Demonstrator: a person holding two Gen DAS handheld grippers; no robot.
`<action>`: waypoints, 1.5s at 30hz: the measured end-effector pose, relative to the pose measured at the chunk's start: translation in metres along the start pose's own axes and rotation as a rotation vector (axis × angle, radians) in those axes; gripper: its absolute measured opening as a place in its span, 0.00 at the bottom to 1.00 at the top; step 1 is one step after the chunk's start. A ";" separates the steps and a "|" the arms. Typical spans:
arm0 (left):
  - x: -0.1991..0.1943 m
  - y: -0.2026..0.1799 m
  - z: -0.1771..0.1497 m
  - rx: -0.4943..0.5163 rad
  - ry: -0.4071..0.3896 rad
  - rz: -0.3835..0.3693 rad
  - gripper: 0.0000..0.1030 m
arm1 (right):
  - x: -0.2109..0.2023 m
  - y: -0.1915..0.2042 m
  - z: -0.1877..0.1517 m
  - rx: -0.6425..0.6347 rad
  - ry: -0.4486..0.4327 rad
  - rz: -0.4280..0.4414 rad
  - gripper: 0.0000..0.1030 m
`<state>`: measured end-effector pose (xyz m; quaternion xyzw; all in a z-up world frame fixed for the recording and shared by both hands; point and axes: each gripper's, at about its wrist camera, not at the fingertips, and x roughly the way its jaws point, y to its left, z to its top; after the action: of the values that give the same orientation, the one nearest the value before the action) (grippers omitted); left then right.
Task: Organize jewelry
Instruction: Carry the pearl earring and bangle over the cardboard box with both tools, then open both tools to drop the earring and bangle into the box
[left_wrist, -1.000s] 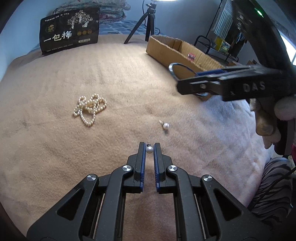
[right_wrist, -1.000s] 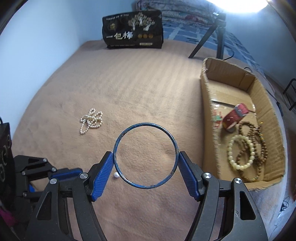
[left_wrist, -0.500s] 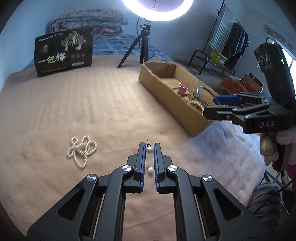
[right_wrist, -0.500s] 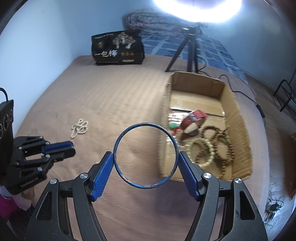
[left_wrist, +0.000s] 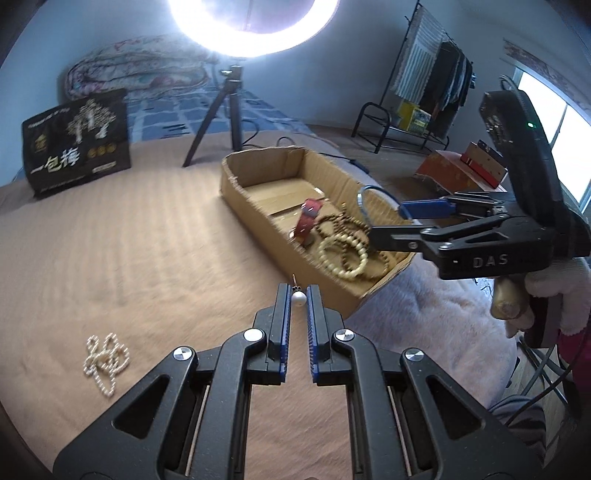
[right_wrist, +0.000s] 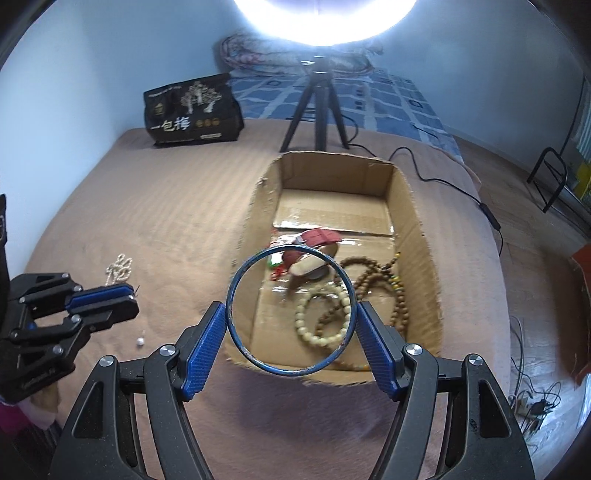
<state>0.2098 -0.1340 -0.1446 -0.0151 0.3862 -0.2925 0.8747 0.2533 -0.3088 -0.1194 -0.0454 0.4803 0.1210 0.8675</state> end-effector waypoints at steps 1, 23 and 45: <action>0.003 -0.003 0.003 0.004 0.000 -0.004 0.07 | 0.001 -0.004 0.001 0.004 -0.001 -0.001 0.68; 0.056 -0.038 0.032 0.052 0.010 -0.023 0.07 | 0.033 -0.051 0.040 0.053 0.000 -0.018 0.69; 0.077 -0.043 0.035 0.048 0.029 -0.049 0.07 | 0.064 -0.065 0.059 0.087 0.000 -0.029 0.69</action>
<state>0.2538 -0.2168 -0.1606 0.0007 0.3915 -0.3229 0.8617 0.3509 -0.3494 -0.1445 -0.0149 0.4845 0.0873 0.8703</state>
